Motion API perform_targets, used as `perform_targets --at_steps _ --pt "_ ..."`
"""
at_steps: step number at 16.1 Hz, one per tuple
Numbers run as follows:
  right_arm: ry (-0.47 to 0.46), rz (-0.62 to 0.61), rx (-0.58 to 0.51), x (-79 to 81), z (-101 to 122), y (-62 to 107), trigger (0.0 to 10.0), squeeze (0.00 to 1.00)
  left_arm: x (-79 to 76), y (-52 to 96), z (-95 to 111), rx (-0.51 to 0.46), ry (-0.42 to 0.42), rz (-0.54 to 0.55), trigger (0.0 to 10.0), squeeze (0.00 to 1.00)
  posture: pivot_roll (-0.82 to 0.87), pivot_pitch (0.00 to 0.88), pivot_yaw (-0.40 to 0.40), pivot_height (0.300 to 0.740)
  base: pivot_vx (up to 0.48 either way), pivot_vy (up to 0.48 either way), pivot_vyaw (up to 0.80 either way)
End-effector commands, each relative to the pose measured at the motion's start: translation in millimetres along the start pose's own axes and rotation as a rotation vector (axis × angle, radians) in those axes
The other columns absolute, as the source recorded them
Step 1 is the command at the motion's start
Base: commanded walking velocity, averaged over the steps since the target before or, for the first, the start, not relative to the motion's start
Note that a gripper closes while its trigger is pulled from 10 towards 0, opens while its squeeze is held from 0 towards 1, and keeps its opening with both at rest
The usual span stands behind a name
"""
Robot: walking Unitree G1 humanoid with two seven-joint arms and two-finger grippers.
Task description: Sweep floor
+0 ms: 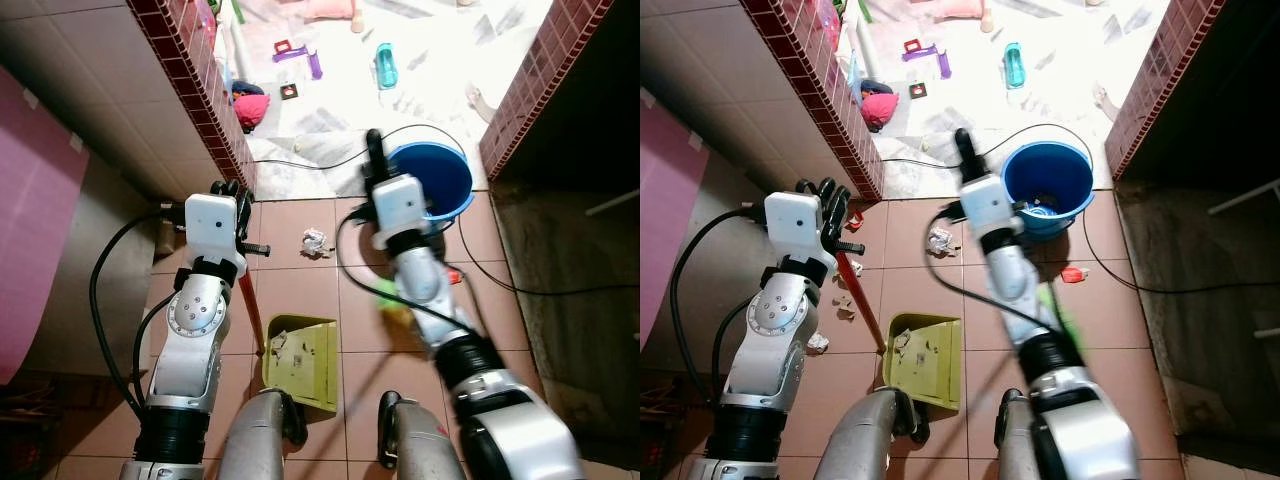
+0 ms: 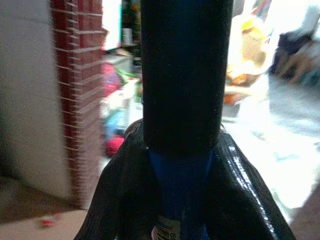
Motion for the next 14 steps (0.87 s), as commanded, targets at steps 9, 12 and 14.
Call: perform_targets --at_steps 9,12,14 --pt "0.183 -0.121 -0.244 -65.0 63.9 -19.5 10.0 0.0 2.3 3.6 -16.7 0.09 -0.015 0.021 10.0 0.0 0.04 0.295 0.125 0.74 0.0 0.0 0.0" --pt "0.279 -0.142 -0.288 -75.0 74.4 -21.1 10.0 0.0 2.1 7.6 -16.6 0.093 -0.014 0.023 10.0 0.0 0.05 0.311 0.128 0.74 0.0 0.0 0.0" --pt "0.326 -0.133 -0.286 -74.8 70.7 -20.9 10.0 0.0 3.6 9.5 -16.5 0.098 -0.016 0.024 10.0 0.0 0.06 0.322 0.132 0.74 0.0 0.0 0.0"
Point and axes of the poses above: a point about 5 cm out from each wrist's last joint towards the gripper, its own y axis pointing back from the gripper into the wrist, its own z axis along the axis of the wrist's last joint, x = y × z, the point moved 3 cm from there along -y, pointing out of the wrist towards the gripper, and after that the axes turned 1 degree about y, right-handed, at the moved point
